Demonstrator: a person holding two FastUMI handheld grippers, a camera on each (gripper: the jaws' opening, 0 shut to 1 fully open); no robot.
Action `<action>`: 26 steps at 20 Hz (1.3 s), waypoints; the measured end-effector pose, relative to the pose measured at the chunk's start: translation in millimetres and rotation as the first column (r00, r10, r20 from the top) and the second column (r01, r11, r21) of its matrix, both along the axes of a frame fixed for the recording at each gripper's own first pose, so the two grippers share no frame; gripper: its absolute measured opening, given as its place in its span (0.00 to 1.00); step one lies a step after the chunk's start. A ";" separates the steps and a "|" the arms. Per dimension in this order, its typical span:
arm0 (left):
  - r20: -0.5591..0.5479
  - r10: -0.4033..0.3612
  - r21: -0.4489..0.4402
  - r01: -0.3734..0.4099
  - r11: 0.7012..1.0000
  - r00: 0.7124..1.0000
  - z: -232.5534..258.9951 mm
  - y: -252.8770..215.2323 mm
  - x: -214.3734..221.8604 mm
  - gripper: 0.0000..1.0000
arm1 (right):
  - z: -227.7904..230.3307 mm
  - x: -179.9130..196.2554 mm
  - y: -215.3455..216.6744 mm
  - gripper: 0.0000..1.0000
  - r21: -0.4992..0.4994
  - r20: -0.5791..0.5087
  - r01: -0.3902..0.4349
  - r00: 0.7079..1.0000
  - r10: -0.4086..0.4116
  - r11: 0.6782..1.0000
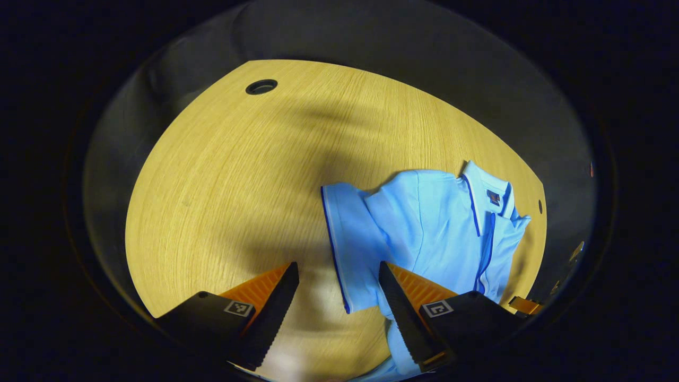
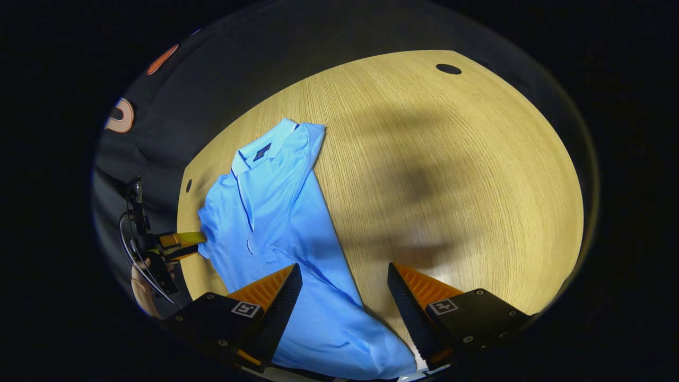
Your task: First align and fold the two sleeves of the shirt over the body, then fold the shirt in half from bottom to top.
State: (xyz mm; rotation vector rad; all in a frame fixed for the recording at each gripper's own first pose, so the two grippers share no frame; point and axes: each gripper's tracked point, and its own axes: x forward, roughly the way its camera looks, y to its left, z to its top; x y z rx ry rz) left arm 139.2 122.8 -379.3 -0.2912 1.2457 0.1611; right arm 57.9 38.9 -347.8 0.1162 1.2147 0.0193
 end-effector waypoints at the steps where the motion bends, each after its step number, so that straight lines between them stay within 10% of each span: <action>1: 0.006 0.007 0.010 -0.007 1.000 1.000 -3.7 1.9 2.9 0.99 | 1.0 -0.9 0.0 0.99 0.005 -0.001 0.004 1.000 -0.004 1.000; 6: -0.020 0.031 0.062 -0.030 0.998 0.999 -4.7 4.7 3.4 0.97 | 3.3 -5.8 -3.1 0.99 0.020 0.001 0.023 1.000 -0.023 1.000; 19: 0.023 0.076 0.047 -0.077 0.996 0.997 -5.0 15.7 1.6 0.07 | 2.0 -29.6 -21.0 0.98 0.035 0.001 0.083 0.997 -0.083 0.996; 26: 0.103 -0.037 -0.029 0.040 0.999 0.994 30.1 -16.7 3.1 0.04 | 3.7 -30.3 -11.7 0.98 0.050 0.010 0.071 0.997 -0.072 0.996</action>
